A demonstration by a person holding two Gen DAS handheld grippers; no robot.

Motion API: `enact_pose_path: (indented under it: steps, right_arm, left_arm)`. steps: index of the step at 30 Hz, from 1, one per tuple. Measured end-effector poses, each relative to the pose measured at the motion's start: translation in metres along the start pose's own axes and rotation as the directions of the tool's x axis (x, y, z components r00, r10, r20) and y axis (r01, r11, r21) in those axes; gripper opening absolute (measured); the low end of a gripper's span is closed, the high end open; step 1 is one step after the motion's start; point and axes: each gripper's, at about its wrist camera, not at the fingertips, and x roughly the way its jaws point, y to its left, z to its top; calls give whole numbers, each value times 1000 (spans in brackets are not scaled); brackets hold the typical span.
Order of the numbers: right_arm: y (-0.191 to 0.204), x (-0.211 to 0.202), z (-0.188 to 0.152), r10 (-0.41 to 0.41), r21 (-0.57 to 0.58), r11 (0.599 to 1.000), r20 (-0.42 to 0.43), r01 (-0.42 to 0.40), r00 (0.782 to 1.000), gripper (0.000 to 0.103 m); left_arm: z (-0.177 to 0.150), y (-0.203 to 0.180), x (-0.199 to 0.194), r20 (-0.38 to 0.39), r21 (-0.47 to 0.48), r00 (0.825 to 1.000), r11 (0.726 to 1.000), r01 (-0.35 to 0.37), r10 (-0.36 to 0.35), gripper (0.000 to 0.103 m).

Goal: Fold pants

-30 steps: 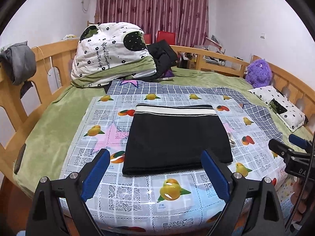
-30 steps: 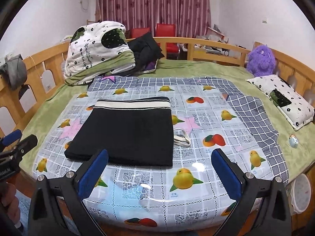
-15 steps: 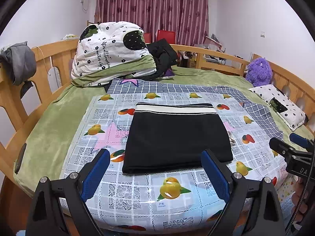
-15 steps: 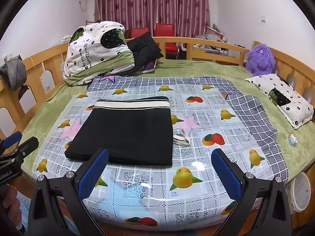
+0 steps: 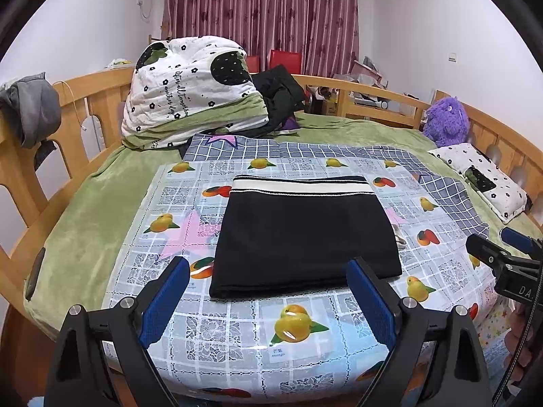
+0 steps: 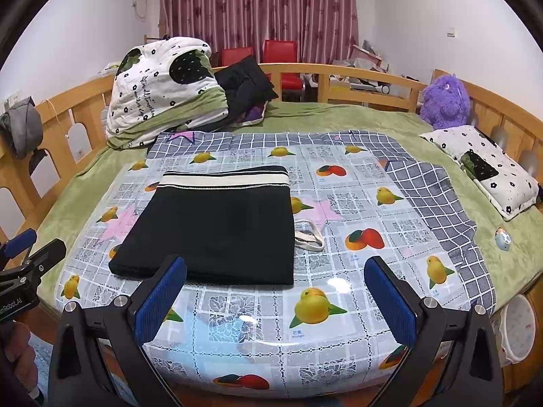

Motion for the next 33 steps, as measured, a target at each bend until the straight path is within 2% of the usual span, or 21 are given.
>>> enact_pose_path:
  steps: [33]
  right_arm:
    - [-4,0,0,-11,5,1000,3,11,1000,102]
  left_arm:
    - [1,0,0,-3,2,1000,1000,-1,1,94]
